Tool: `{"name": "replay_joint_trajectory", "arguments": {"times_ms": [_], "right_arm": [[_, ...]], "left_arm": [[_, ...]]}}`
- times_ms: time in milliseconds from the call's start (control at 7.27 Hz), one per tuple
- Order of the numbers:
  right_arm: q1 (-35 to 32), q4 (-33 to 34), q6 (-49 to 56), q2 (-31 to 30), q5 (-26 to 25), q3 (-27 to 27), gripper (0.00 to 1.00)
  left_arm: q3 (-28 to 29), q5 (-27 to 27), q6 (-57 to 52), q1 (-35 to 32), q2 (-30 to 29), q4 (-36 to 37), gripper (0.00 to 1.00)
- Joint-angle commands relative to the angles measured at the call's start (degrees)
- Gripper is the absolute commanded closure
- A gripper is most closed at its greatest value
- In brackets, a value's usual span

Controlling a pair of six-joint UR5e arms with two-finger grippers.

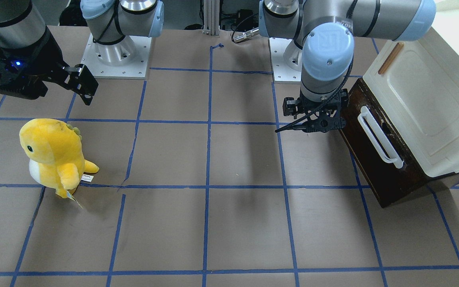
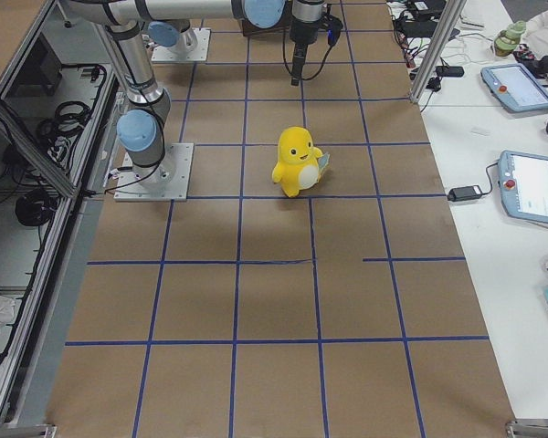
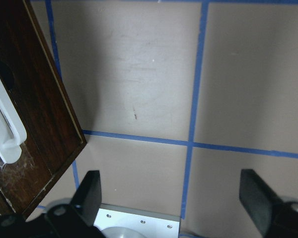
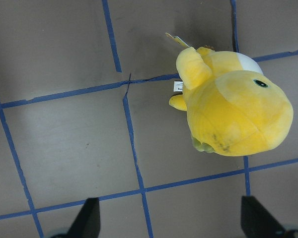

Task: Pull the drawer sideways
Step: 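Move the left gripper down to the white drawer handle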

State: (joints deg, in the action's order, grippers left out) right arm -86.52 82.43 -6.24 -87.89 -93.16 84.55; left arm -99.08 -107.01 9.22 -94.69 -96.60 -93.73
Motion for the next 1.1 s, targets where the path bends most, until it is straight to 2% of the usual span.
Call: {"name": "replay_joint_trajectory", "arguments": {"times_ms": [0, 275, 413, 688, 963], "right_arm": [[0.0, 0.0, 0.0, 0.0, 0.0, 0.0, 0.0], [0.0, 0.0, 0.0, 0.0, 0.0, 0.0, 0.0], [0.0, 0.0, 0.0, 0.0, 0.0, 0.0, 0.0], [0.0, 0.0, 0.0, 0.0, 0.0, 0.0, 0.0], [0.0, 0.0, 0.0, 0.0, 0.0, 0.0, 0.0]], "left_arm": [[-3.1, -11.3, 0.1, -0.5, -3.5, -0.5, 0.0], [-4.8, -22.6, 0.1, -0.5, -6.6, -2.7, 0.0], [-5.2, -26.2, 0.2, -0.5, -7.9, -3.8, 0.0], [-5.2, -38.0, 0.5, -0.5, -9.5, -7.8, 0.0], [-5.2, -40.6, 2.6, -0.5, -11.1, -8.0, 0.0]]}}
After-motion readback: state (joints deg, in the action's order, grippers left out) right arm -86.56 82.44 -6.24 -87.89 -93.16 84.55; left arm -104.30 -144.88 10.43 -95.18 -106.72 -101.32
